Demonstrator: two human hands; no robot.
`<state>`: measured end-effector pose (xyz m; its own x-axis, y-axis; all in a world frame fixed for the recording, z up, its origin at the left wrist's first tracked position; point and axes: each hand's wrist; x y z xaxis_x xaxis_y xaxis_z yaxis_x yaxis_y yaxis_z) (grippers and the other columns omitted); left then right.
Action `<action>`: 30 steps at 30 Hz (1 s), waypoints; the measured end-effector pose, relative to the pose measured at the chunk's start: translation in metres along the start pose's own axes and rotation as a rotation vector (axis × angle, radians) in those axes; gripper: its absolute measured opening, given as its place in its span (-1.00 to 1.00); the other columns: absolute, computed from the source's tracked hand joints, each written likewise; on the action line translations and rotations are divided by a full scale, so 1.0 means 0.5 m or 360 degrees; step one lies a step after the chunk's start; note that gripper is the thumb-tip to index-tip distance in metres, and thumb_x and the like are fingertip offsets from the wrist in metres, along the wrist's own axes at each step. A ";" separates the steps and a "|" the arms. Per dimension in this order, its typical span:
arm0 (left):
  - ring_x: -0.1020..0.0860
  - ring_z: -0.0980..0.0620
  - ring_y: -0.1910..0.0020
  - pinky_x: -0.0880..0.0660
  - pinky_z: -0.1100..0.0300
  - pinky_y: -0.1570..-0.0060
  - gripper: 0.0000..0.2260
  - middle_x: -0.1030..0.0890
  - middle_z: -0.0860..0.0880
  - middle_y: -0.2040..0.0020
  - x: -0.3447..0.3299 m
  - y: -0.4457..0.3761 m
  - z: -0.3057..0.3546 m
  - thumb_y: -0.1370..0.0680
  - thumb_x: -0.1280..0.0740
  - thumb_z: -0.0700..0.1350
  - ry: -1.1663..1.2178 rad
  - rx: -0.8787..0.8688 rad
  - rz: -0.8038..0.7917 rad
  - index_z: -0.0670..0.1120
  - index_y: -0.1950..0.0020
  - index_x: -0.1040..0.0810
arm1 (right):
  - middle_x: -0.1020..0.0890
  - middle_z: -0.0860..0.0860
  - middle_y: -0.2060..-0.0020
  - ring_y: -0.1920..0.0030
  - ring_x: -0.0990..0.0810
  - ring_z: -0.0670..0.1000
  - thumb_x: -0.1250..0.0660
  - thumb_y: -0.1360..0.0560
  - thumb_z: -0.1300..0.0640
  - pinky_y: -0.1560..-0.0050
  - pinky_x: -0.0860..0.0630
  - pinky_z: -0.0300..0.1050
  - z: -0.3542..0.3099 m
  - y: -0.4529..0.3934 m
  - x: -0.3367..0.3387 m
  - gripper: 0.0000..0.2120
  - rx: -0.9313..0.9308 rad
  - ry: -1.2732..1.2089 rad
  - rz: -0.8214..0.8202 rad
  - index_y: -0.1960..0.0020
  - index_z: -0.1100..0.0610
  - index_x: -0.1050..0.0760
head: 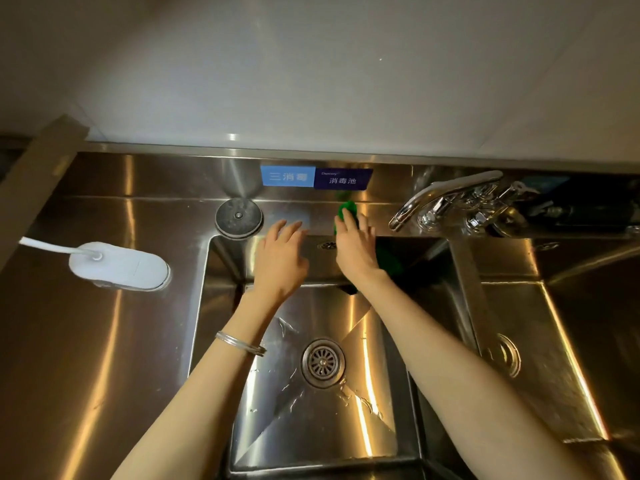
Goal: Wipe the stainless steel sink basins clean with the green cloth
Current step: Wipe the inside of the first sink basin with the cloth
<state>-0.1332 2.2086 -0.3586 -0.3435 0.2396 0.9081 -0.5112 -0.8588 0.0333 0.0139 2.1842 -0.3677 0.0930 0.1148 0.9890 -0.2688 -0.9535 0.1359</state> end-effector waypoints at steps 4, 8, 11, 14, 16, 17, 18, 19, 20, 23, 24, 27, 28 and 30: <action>-0.19 -0.13 -0.44 -0.24 -0.08 -0.33 -0.56 -0.32 -0.08 -0.44 0.013 0.011 -0.038 -0.45 -0.32 -0.17 -0.0006 0.0051 0.0101 -0.07 -0.34 -0.43 | -0.11 0.10 -0.50 -0.46 -0.09 0.17 -0.23 -0.52 0.29 -0.39 -0.16 0.11 -0.107 -0.017 0.002 -0.43 0.0325 -0.0108 0.0006 -0.49 0.19 -0.12; -0.32 -0.24 -0.34 -0.36 -0.17 -0.22 -0.54 -0.40 -0.21 -0.36 0.029 0.011 -0.085 -0.40 -0.40 -0.16 -0.0003 0.0215 0.0314 -0.17 -0.29 -0.48 | -0.17 0.06 -0.49 -0.44 -0.12 0.13 -0.18 -0.53 0.33 -0.37 -0.17 0.09 -0.116 -0.031 0.004 -0.49 0.0524 -0.0282 -0.0047 -0.46 0.18 -0.21; -0.29 -0.29 -0.32 -0.33 -0.12 -0.20 -0.50 -0.35 -0.27 -0.36 0.039 -0.010 -0.095 -0.40 -0.41 -0.13 0.0031 0.0376 0.0337 -0.20 -0.31 -0.43 | -0.20 0.04 -0.49 -0.43 -0.15 0.13 -0.18 -0.54 0.32 -0.41 -0.18 0.10 -0.077 -0.028 0.000 -0.51 0.0425 -0.0357 -0.0045 -0.45 0.16 -0.25; -0.23 -0.28 -0.35 -0.25 -0.09 -0.26 -0.43 -0.27 -0.27 -0.40 0.045 -0.036 -0.098 -0.43 -0.40 -0.06 0.0041 0.0572 0.0335 -0.19 -0.39 -0.32 | -0.17 0.00 -0.50 -0.43 -0.15 0.15 -0.15 -0.57 0.28 -0.42 -0.16 0.08 -0.027 -0.027 0.002 -0.53 0.0156 -0.0369 -0.0087 -0.47 0.12 -0.23; -0.23 -0.29 -0.34 -0.25 -0.11 -0.25 -0.39 -0.27 -0.27 -0.39 0.046 -0.050 -0.106 -0.42 -0.40 -0.02 -0.0003 0.0645 0.0357 -0.19 -0.39 -0.30 | -0.15 -0.01 -0.51 -0.42 -0.17 0.17 -0.15 -0.58 0.24 -0.39 -0.19 0.06 0.011 -0.027 0.002 -0.52 0.0008 -0.0286 -0.0096 -0.48 0.09 -0.20; -0.24 -0.29 -0.33 -0.26 -0.11 -0.23 -0.38 -0.28 -0.28 -0.38 0.045 -0.056 -0.109 -0.41 -0.41 -0.01 -0.0020 0.0683 0.0368 -0.20 -0.39 -0.30 | -0.14 0.00 -0.51 -0.41 -0.19 0.17 -0.16 -0.58 0.22 -0.36 -0.23 0.06 0.024 -0.025 0.001 -0.51 -0.0037 -0.0216 -0.0089 -0.49 0.09 -0.19; -0.25 -0.29 -0.31 -0.27 -0.10 -0.22 -0.37 -0.30 -0.28 -0.36 0.044 -0.060 -0.110 -0.40 -0.42 0.01 -0.0022 0.0721 0.0374 -0.22 -0.38 -0.30 | -0.13 0.02 -0.51 -0.40 -0.19 0.18 -0.18 -0.57 0.20 -0.36 -0.25 0.07 0.030 -0.022 -0.001 -0.49 -0.0060 -0.0154 -0.0085 -0.49 0.10 -0.17; -0.26 -0.29 -0.30 -0.27 -0.10 -0.21 -0.35 -0.32 -0.28 -0.34 0.042 -0.064 -0.112 -0.39 -0.43 0.02 -0.0013 0.0758 0.0370 -0.23 -0.37 -0.30 | -0.12 0.05 -0.51 -0.41 -0.17 0.18 -0.19 -0.56 0.18 -0.36 -0.26 0.09 0.030 -0.018 -0.002 -0.47 -0.0064 -0.0112 -0.0078 -0.50 0.12 -0.14; -0.27 -0.28 -0.29 -0.28 -0.09 -0.20 -0.33 -0.33 -0.27 -0.33 0.040 -0.066 -0.112 -0.37 -0.45 0.03 -0.0003 0.0793 0.0358 -0.23 -0.36 -0.30 | -0.11 0.09 -0.51 -0.43 -0.15 0.19 -0.22 -0.55 0.17 -0.38 -0.24 0.11 0.025 -0.014 -0.004 -0.43 -0.0054 -0.0077 -0.0066 -0.51 0.16 -0.11; -0.29 -0.26 -0.27 -0.28 -0.07 -0.18 -0.31 -0.35 -0.25 -0.32 0.035 -0.071 -0.113 -0.34 -0.48 0.04 0.0014 0.0866 0.0334 -0.22 -0.34 -0.31 | -0.10 0.17 -0.50 -0.47 -0.09 0.23 -0.31 -0.50 0.20 -0.43 -0.16 0.11 0.015 -0.014 -0.007 -0.34 0.0015 0.0039 -0.0018 -0.50 0.23 -0.07; -0.29 -0.26 -0.27 -0.28 -0.08 -0.18 -0.31 -0.36 -0.25 -0.31 0.035 -0.072 -0.113 -0.34 -0.48 0.04 0.0013 0.0877 0.0338 -0.21 -0.34 -0.31 | -0.10 0.18 -0.50 -0.47 -0.09 0.23 -0.33 -0.48 0.22 -0.43 -0.15 0.10 0.015 -0.017 -0.007 -0.32 0.0034 0.0056 -0.0012 -0.50 0.24 -0.07; -0.32 -0.27 -0.24 -0.28 -0.10 -0.16 -0.28 -0.39 -0.27 -0.28 0.038 -0.071 -0.109 -0.32 -0.49 0.08 -0.0006 0.0905 0.0384 -0.20 -0.34 -0.30 | -0.12 0.16 -0.50 -0.47 -0.09 0.21 -0.34 -0.47 0.25 -0.43 -0.15 0.10 0.014 -0.023 -0.009 -0.32 0.0085 0.0041 -0.0017 -0.49 0.22 -0.10; -0.33 -0.27 -0.23 -0.28 -0.11 -0.16 -0.26 -0.40 -0.28 -0.26 0.039 -0.069 -0.107 -0.31 -0.49 0.09 -0.0015 0.0902 0.0403 -0.21 -0.35 -0.29 | -0.12 0.16 -0.50 -0.47 -0.09 0.20 -0.33 -0.47 0.26 -0.43 -0.15 0.09 0.011 -0.023 -0.009 -0.33 0.0107 0.0036 -0.0019 -0.49 0.22 -0.10; -0.35 -0.29 -0.21 -0.29 -0.11 -0.14 -0.20 -0.42 -0.29 -0.25 0.040 -0.057 -0.102 -0.28 -0.51 0.10 -0.0046 0.0861 0.0435 -0.23 -0.37 -0.28 | -0.12 0.15 -0.50 -0.47 -0.09 0.20 -0.31 -0.48 0.28 -0.43 -0.14 0.09 -0.004 -0.024 -0.007 -0.35 0.0164 0.0019 -0.0009 -0.49 0.22 -0.10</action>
<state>-0.1654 2.2611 -0.3626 -0.3805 -0.0280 0.9243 0.0683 -0.9977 -0.0021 0.0147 2.1957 -0.3728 0.0825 0.1230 0.9890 -0.1682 -0.9764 0.1355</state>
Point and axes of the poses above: each hand's wrist, its own y-axis away from the middle knuckle, its own x-axis out of the back of the hand, z = x × y
